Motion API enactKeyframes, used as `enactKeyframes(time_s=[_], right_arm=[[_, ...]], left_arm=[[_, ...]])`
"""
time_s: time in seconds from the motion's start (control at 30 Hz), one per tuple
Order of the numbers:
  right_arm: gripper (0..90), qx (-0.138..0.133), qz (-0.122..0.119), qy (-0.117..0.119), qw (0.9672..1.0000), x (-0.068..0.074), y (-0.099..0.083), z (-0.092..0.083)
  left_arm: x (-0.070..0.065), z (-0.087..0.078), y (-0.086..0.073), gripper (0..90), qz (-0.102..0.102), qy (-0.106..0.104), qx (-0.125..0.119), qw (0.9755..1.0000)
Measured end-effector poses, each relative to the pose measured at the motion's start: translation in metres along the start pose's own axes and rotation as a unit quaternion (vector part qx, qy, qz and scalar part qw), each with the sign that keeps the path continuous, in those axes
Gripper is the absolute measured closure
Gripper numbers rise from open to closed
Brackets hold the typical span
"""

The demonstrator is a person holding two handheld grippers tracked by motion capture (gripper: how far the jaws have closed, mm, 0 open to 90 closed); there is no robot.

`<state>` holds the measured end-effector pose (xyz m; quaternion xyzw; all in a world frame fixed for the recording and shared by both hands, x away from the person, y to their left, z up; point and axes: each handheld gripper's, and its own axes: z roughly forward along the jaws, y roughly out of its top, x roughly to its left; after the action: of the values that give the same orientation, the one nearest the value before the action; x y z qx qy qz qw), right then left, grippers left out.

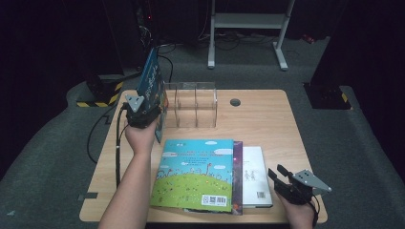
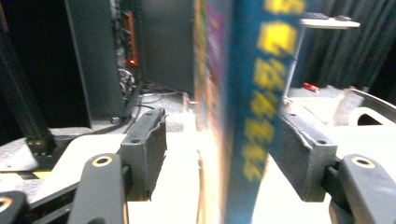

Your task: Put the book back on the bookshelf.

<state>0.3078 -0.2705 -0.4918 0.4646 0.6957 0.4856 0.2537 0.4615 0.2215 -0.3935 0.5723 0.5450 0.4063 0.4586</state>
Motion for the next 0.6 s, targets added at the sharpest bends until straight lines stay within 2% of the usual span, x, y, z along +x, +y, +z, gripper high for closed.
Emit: enactKeyframes(time_s=[0.07,0.2,0.37,0.47,0.6], right_arm=[[55.2,0.004,-0.002,0.002,1.0000,0.001,0.000,0.002],[55.2,0.008,-0.010,0.002,0.9999,0.004,-0.001,0.004],[55.2,0.012,-0.014,0.004,0.9998,0.006,-0.002,0.005],[55.6,0.013,-0.015,0.005,0.9998,0.007,-0.002,0.006],[55.9,0.014,-0.017,0.007,0.9997,0.008,-0.002,0.007]], left_arm=[[0.001,-0.005,-0.002,36.8,0.003,-0.007,0.006,1.0000],[0.007,-0.017,-0.008,35.8,-0.006,-0.027,0.016,0.9995],[0.011,-0.032,-0.020,33.7,0.006,-0.054,0.035,0.9979],[0.014,-0.038,-0.031,31.5,0.000,-0.063,0.055,0.9965],[0.018,-0.044,-0.042,28.7,-0.006,-0.065,0.072,0.9952]])
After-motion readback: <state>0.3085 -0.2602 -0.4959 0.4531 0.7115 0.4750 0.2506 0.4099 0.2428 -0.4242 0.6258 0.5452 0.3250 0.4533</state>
